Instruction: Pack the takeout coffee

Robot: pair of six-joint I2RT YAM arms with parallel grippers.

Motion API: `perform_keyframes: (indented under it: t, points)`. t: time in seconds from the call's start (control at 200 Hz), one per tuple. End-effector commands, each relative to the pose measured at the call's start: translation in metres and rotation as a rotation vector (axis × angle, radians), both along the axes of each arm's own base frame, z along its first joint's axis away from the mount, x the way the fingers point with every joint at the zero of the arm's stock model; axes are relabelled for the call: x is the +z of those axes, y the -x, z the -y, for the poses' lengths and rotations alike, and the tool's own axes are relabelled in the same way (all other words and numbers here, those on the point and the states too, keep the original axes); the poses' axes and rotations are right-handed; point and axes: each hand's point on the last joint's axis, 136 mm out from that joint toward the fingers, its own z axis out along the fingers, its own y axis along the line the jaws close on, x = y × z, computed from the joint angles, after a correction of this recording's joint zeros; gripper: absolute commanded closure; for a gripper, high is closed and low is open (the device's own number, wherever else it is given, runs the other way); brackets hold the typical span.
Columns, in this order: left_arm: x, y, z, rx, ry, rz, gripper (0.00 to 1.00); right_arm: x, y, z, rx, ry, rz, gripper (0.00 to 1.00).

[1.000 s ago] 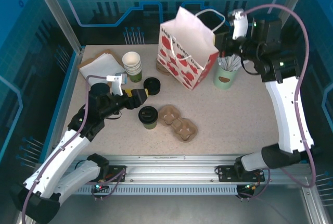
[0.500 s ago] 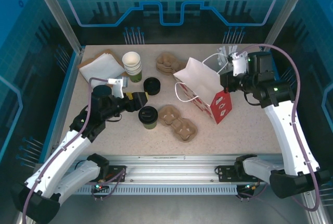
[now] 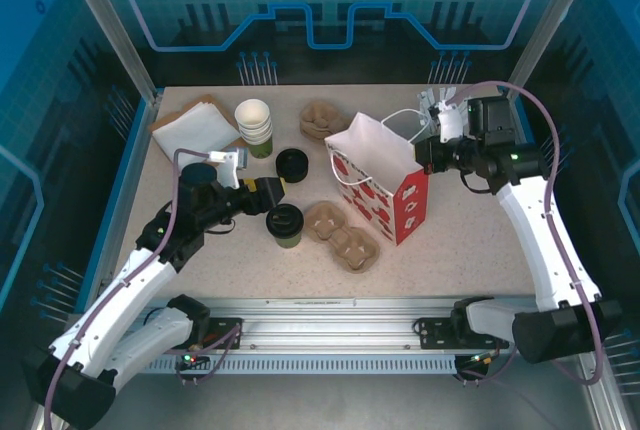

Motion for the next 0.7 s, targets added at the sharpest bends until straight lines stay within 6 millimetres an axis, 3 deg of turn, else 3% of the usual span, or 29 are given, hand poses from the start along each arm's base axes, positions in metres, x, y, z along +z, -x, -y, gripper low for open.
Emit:
perform_keyframes:
  t: [0.0,0.21,0.36,0.495,0.595,0.645,0.695]
  points:
    - [-0.002,-0.001,0.001,-0.007,-0.017,0.018,0.23,0.003,-0.012,0.001,0.013,-0.027,0.033,1.00]
    - [-0.004,-0.003,0.002,-0.009,-0.020,0.014,0.23,-0.008,-0.029,0.003,0.003,-0.022,0.016,1.00]
    - [-0.005,-0.003,0.001,-0.007,-0.028,0.012,0.22,-0.011,-0.032,0.016,-0.041,0.049,0.015,0.79]
    - [-0.008,-0.004,0.001,-0.008,-0.046,0.006,0.23,0.002,-0.026,0.028,-0.099,0.117,0.053,0.62]
    - [-0.013,-0.004,-0.002,0.003,-0.070,-0.002,0.22,0.015,-0.015,0.030,-0.135,0.198,0.098,0.53]
    - [-0.016,-0.003,-0.004,0.004,-0.083,-0.005,0.22,0.022,-0.005,0.027,-0.136,0.232,0.127,0.41]
    - [-0.018,-0.002,-0.005,0.003,-0.094,-0.008,0.21,0.027,0.006,0.019,-0.123,0.256,0.157,0.38]
